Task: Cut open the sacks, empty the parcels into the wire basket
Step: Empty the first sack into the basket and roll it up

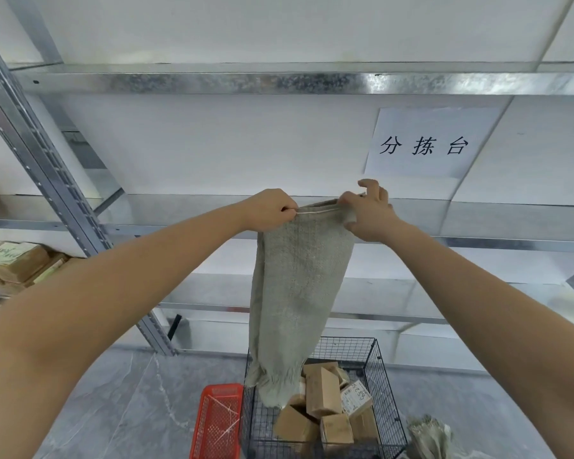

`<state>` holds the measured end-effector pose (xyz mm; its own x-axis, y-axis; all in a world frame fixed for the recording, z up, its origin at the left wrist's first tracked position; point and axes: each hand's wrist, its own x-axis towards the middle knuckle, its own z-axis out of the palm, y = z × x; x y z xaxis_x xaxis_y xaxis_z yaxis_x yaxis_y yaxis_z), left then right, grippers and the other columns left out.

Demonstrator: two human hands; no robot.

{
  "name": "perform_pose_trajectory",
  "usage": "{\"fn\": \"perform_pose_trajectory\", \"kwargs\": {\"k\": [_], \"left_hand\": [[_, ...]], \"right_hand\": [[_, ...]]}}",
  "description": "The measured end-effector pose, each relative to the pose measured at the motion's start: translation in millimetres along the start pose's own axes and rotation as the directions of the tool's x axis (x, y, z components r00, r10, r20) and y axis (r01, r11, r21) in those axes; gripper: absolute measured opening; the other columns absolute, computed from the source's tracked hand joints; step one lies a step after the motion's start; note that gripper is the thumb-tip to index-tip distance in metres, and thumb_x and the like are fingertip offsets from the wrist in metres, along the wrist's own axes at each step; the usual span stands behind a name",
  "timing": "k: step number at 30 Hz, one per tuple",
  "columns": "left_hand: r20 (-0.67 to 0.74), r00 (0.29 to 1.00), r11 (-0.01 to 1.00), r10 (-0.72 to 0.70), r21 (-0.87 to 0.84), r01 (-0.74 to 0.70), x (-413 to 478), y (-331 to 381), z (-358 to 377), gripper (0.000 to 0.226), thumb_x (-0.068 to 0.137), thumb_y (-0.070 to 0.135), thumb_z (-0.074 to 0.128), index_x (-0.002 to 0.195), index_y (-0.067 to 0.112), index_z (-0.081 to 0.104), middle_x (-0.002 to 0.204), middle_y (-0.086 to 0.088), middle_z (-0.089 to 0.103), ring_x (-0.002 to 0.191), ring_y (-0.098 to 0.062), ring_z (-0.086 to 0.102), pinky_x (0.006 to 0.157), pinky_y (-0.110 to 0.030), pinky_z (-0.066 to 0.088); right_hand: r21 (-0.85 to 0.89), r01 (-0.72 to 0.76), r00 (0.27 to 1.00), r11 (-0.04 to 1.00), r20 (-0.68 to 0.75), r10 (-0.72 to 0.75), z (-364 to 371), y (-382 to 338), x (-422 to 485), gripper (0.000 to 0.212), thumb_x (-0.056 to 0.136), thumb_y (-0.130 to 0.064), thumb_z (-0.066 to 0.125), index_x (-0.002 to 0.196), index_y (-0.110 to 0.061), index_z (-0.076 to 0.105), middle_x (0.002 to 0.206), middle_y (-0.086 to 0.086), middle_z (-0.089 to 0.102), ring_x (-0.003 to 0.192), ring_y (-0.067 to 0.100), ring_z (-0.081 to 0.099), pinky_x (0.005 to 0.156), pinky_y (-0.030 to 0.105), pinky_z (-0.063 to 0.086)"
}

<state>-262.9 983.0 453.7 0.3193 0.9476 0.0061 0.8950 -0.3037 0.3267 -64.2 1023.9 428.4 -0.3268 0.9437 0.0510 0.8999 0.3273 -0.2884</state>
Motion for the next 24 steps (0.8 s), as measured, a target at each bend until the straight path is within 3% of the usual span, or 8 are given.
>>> {"fn": "perform_pose_trajectory", "kwargs": {"k": [2, 4, 6, 9, 14, 17, 21, 24], "left_hand": [[0.007, 1.000, 1.000, -0.003, 0.008, 0.003, -2, -6, -3, 0.037, 0.093, 0.005, 0.037, 0.057, 0.012, 0.031, 0.055, -0.001, 0.028, 0.052, -0.013, 0.025, 0.056, -0.026, 0.023], [0.010, 1.000, 1.000, -0.020, 0.000, 0.020, -4, -14, -6, 0.029, 0.095, 0.007, 0.039, 0.070, 0.006, 0.055, 0.065, -0.006, 0.050, 0.061, -0.017, 0.042, 0.065, -0.030, 0.033], [0.012, 0.999, 0.999, -0.051, -0.008, 0.051, -7, -21, -10, 0.026, 0.095, 0.008, 0.042, 0.103, 0.002, 0.066, 0.102, -0.013, 0.066, 0.090, -0.025, 0.058, 0.081, -0.028, 0.040], [-0.087, 0.994, 0.998, -0.069, -0.002, 0.070, -11, -30, -13, 0.029, 0.092, 0.003, 0.046, 0.116, 0.006, 0.062, 0.121, -0.009, 0.063, 0.111, -0.024, 0.056, 0.087, -0.020, 0.036], [-0.278, 0.960, 0.999, -0.040, 0.006, 0.043, -15, -37, -21, 0.043, 0.089, 0.003, 0.052, 0.129, 0.016, 0.047, 0.110, -0.014, 0.067, 0.099, -0.028, 0.062, 0.092, -0.039, 0.048], [-0.439, 0.898, 0.995, 0.006, 0.092, 0.039, -15, -42, -37, 0.027, 0.089, 0.012, 0.055, 0.116, 0.011, 0.059, 0.106, -0.013, 0.068, 0.101, -0.029, 0.061, 0.089, -0.038, 0.047], [-0.098, 0.993, 0.935, -0.062, 0.343, 0.092, -14, -33, -11, 0.021, 0.091, 0.021, 0.052, 0.108, 0.013, 0.060, 0.108, -0.007, 0.064, 0.103, -0.025, 0.055, 0.077, -0.029, 0.038], [-0.175, 0.979, 0.937, -0.104, 0.313, 0.155, -14, -39, 0, 0.018, 0.093, 0.018, 0.045, 0.106, 0.011, 0.055, 0.107, -0.009, 0.060, 0.099, -0.027, 0.053, 0.074, -0.030, 0.035]], "right_hand": [[-0.040, 0.003, 0.999, 0.999, 0.038, -0.001, -2, 8, 3, 0.040, 0.086, -0.025, 0.059, 0.124, -0.019, 0.051, 0.148, 0.011, 0.013, 0.137, 0.033, 0.013, 0.108, 0.046, 0.025], [-0.063, 0.016, 0.997, 0.998, 0.080, -0.011, -7, 15, 7, 0.033, 0.083, -0.033, 0.063, 0.110, -0.014, 0.060, 0.138, 0.013, 0.033, 0.130, 0.034, 0.029, 0.102, 0.042, 0.033], [-0.051, 0.047, 0.994, 0.998, 0.103, -0.041, -14, 19, 7, 0.027, 0.082, -0.034, 0.065, 0.072, -0.009, 0.058, 0.091, 0.011, 0.054, 0.095, 0.029, 0.052, 0.073, 0.032, 0.041], [0.078, 0.075, 0.996, 0.994, 0.044, -0.078, -24, 24, 6, 0.048, 0.081, -0.028, 0.068, 0.049, -0.012, 0.037, 0.053, 0.002, 0.033, 0.056, 0.018, 0.035, 0.050, 0.027, 0.022], [0.119, 0.219, 0.963, 0.968, -0.183, -0.196, -35, 17, -1, 0.016, 0.078, -0.022, 0.072, 0.080, -0.008, 0.064, 0.074, 0.004, 0.054, 0.074, 0.019, 0.047, 0.053, 0.023, 0.029], [0.077, 0.257, 0.948, 0.963, -0.214, -0.236, -63, 18, -4, 0.017, 0.078, -0.021, 0.072, 0.087, -0.006, 0.068, 0.072, 0.005, 0.055, 0.075, 0.019, 0.048, 0.055, 0.021, 0.030], [-0.218, 0.169, 0.984, 0.961, 0.084, -0.154, -54, 19, -3, 0.028, 0.080, -0.031, 0.069, 0.088, -0.005, 0.069, 0.070, 0.002, 0.054, 0.077, 0.021, 0.047, 0.066, 0.026, 0.036], [-0.183, 0.122, 0.991, 0.976, -0.035, -0.130, -36, 21, -2, 0.024, 0.083, -0.029, 0.065, 0.094, -0.009, 0.067, 0.082, 0.005, 0.060, 0.083, 0.023, 0.050, 0.069, 0.030, 0.039]]}}
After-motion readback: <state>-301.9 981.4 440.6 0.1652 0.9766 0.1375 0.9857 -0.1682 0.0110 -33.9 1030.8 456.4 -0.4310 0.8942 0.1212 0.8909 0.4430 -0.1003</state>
